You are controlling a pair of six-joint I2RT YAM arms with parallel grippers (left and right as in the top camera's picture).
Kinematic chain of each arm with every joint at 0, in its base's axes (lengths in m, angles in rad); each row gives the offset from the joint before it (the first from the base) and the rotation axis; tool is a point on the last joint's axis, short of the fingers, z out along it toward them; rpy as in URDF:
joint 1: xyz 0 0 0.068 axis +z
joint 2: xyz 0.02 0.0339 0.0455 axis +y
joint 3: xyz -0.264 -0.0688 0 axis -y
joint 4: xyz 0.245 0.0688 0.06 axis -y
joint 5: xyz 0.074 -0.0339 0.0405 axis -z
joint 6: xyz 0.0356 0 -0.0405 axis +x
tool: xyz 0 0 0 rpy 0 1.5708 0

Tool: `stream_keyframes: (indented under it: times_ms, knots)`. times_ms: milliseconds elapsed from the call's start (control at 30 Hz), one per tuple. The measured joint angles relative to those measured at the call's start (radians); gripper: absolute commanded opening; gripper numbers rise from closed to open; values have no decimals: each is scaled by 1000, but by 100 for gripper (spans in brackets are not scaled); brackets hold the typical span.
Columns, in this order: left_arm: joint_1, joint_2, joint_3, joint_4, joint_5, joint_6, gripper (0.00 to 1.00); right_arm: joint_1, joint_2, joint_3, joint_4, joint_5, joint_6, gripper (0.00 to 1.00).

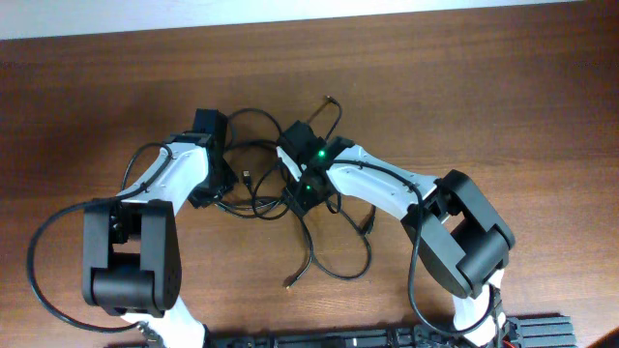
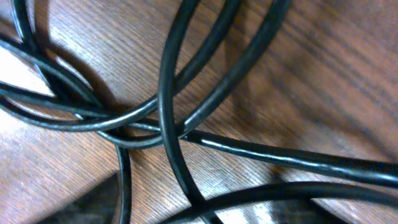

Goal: Untangle cables

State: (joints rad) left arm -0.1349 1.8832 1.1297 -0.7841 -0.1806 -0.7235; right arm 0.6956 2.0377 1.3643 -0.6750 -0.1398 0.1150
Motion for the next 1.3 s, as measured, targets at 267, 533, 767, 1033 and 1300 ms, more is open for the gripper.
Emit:
stream_keyframes:
  times_ms: [267, 533, 767, 1033, 1300]
  knots:
    - [0, 0, 0, -1, 0, 0, 29, -8, 0, 23, -89, 5, 16, 4]
    - [0, 0, 0, 2, 1, 0, 29, -129, -338, 159, -263, 7, -35, 4]
    - [0, 0, 0, 2, 1, 0, 30, -362, -723, 171, -257, 23, -40, 4]
    - [1, -2, 0, 2, -1, -2, 99, -492, -802, 171, -330, 35, -40, 4]
    - [4, -6, 16, -35, 105, 125, 99, -492, -802, 171, -299, 50, -40, 4]
